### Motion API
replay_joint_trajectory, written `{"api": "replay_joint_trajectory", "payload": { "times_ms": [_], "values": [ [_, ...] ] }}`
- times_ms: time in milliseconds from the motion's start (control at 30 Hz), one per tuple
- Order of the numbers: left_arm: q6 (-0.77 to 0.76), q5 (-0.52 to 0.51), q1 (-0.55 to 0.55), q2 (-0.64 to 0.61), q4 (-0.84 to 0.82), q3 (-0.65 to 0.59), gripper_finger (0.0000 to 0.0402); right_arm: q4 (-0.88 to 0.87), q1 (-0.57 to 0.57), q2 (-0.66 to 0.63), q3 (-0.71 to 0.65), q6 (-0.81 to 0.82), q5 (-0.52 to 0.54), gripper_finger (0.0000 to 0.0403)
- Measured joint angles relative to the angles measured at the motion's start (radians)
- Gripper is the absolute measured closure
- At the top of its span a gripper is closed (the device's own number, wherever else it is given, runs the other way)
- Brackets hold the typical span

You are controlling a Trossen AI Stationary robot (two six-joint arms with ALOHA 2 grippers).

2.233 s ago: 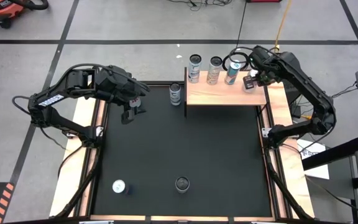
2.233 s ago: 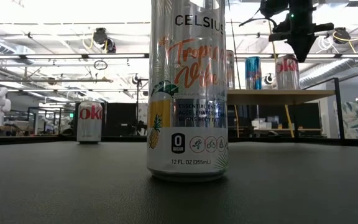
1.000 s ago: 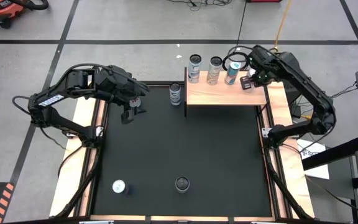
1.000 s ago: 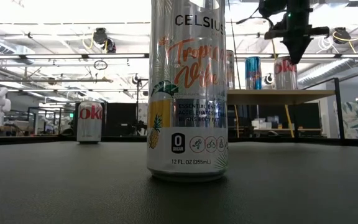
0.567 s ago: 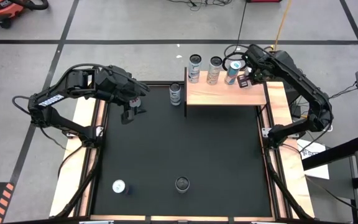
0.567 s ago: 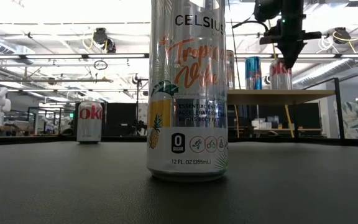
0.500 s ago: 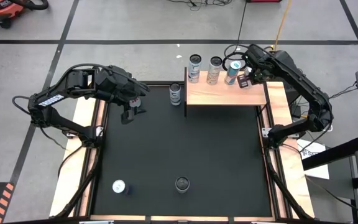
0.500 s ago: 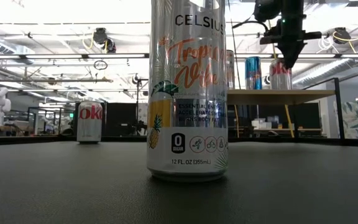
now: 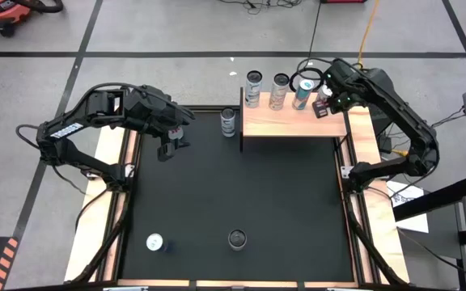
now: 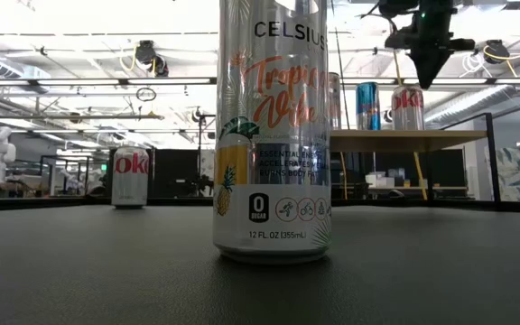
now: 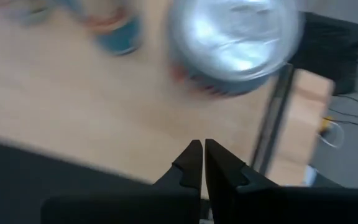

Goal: Place canned beverage on shelf
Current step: Put the white-blue soda can on the shelf aligned with the other white-blue soda can

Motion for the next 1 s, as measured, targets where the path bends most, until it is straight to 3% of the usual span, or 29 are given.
{"api": "replay_joint_trajectory", "payload": {
  "times_ms": [200,700,1000],
  "values": [
    [-0.046,0.0,0.0,0.0,-0.034,0.0,0.0084,0.007,0.063,-0.06,0.0,-0.033,-0.135,0.0403],
    [-0.183,-0.012,-0.034,0.0,-0.05,0.0,0.0084,0.168,0.175,-0.185,0.0,-0.089,-0.142,0.0403],
    [-0.287,-0.184,-0.151,-0.008,-0.057,-0.047,0.0084,0.192,0.304,-0.213,0.0,-0.066,-0.202,0.0403]
  ]
}}
